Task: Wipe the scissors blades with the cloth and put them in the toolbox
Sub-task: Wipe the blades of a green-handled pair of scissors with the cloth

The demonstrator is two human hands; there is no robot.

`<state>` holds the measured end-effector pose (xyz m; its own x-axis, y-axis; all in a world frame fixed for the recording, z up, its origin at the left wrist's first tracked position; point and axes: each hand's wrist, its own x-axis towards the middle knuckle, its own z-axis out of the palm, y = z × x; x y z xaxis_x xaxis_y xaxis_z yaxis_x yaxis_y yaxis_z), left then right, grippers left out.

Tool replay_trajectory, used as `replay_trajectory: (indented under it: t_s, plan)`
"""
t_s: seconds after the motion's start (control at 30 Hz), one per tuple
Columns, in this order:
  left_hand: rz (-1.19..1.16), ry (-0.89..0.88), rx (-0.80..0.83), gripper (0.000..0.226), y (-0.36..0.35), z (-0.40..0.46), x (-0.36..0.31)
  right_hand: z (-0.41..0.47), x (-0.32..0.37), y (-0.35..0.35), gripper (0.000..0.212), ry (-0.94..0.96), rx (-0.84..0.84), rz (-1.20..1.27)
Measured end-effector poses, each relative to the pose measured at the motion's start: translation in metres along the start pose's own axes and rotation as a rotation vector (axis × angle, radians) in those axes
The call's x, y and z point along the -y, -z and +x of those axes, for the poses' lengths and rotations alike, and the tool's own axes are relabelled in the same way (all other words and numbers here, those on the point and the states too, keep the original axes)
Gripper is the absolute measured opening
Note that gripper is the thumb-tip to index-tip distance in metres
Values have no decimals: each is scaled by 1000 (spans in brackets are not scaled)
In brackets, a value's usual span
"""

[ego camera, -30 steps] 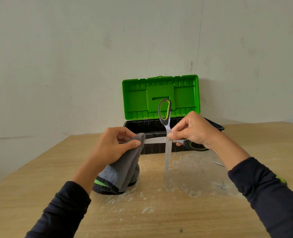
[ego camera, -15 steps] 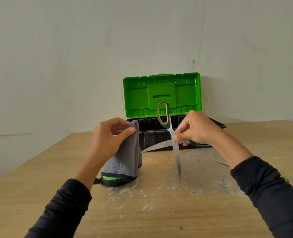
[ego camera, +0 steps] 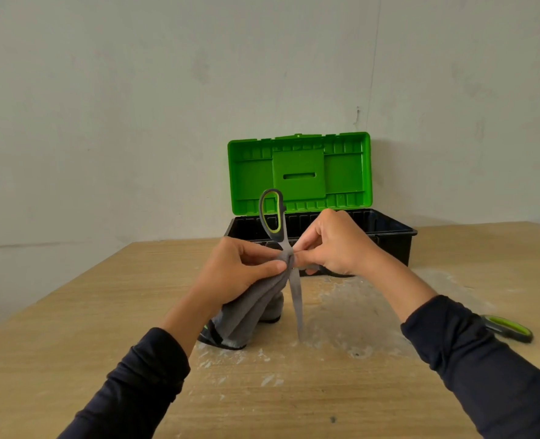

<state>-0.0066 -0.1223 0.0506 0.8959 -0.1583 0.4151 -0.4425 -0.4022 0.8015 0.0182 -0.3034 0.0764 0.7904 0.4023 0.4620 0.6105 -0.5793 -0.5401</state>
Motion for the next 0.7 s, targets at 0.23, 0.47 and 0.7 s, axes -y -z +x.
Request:
replay_trajectory:
  t_s: [0.23,0.47,0.7]
  plan:
    - [171,-98,-33,15,-1,4,1,4,0,-2,15,-54,-33,25]
    - [331,-172,-164,13,7,6,2,5,-1,1,17,-80,-49,50]
    - [287,-171,-106,13,2,7,7,4,-1,-2,15,-83,-41,27]
